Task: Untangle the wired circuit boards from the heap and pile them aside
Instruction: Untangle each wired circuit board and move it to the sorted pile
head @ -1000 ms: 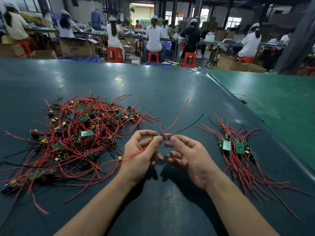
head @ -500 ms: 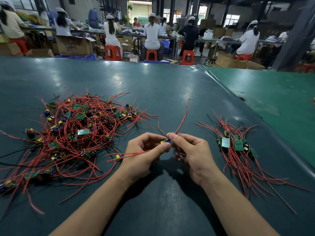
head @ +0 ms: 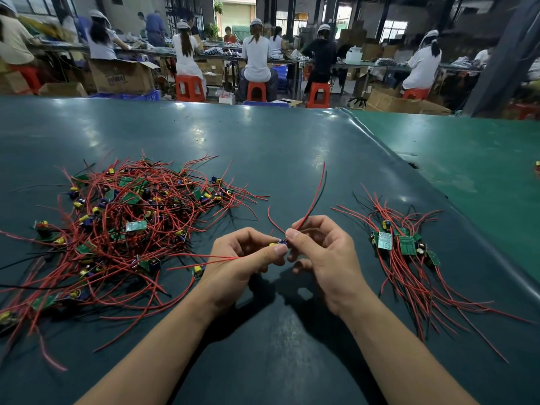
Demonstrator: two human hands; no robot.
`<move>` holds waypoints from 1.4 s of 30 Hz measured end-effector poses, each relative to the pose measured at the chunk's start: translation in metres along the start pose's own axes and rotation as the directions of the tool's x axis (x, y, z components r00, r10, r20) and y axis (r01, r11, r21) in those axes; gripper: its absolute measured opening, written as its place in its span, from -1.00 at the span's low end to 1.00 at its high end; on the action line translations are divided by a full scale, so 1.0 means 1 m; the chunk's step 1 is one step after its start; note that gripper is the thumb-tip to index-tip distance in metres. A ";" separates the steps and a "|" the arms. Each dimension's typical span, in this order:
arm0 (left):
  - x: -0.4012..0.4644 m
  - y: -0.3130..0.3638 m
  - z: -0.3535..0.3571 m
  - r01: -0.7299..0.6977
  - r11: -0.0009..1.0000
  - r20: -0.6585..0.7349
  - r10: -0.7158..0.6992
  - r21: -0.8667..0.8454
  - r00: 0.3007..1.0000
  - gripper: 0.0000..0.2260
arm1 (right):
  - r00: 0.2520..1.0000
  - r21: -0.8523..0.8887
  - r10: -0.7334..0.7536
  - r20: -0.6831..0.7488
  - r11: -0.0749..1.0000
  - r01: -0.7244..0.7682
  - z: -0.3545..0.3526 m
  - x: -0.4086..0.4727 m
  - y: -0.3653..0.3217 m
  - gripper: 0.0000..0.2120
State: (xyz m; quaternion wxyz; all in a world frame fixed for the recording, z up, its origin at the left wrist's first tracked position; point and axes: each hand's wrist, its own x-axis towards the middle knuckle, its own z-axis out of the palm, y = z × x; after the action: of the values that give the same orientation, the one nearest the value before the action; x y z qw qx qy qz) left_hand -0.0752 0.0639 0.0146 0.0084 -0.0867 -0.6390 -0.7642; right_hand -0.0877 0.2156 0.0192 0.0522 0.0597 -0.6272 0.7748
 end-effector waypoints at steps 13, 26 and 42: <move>-0.003 0.007 0.005 0.042 0.999 0.069 -0.042 -0.002 0.997 -0.92 | 0.889 -0.186 -0.242 -0.390 0.966 0.181 -0.024 0.020 0.000 -0.87; 0.003 -0.002 -0.005 -0.112 0.977 -0.176 0.080 -0.181 0.981 -0.70 | 0.774 -0.472 -0.397 -0.494 0.870 0.145 -0.037 0.024 0.009 -0.86; 0.003 -0.005 -0.004 -0.346 0.794 -0.194 0.492 0.500 0.849 -0.73 | 0.834 -0.432 -0.410 0.369 0.718 0.545 0.004 -0.007 0.016 -0.56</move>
State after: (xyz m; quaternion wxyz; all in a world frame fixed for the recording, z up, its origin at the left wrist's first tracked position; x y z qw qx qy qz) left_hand -0.0796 0.0611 0.0099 0.3009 -0.1009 -0.7511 -0.5789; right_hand -0.0830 0.2080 0.0033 0.1873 0.3002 -0.7768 0.5209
